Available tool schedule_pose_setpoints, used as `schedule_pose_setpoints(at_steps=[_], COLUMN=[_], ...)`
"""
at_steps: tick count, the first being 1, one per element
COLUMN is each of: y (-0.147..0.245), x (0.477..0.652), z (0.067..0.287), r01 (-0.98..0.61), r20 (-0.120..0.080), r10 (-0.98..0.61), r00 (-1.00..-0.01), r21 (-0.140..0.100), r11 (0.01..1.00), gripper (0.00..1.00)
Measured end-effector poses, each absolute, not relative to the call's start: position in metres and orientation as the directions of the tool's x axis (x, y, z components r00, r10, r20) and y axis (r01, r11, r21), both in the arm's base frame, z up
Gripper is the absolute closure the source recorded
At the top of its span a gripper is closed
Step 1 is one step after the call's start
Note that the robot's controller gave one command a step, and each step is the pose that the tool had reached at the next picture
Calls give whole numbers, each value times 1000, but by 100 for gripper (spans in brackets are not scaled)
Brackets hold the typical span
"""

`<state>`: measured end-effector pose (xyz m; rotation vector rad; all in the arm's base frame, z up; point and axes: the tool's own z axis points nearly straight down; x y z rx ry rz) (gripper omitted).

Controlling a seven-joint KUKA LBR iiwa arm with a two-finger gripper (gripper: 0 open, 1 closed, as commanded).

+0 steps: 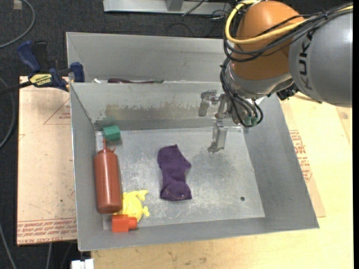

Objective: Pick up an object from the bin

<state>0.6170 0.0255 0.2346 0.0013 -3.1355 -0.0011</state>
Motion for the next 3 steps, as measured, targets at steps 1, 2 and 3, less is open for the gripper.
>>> schedule_pose_setpoints(at_steps=[1, 2, 3], y=[25, 43, 33], x=[618, 608, 582], z=[240, 198, 161], r01=[0, -49, 33], r20=[-2, -7, 0], r10=[0, -49, 33], r00=[-1000, -999, -999], r21=[1, 0, 3], r11=[1000, 999, 999], gripper=[0, 0, 0])
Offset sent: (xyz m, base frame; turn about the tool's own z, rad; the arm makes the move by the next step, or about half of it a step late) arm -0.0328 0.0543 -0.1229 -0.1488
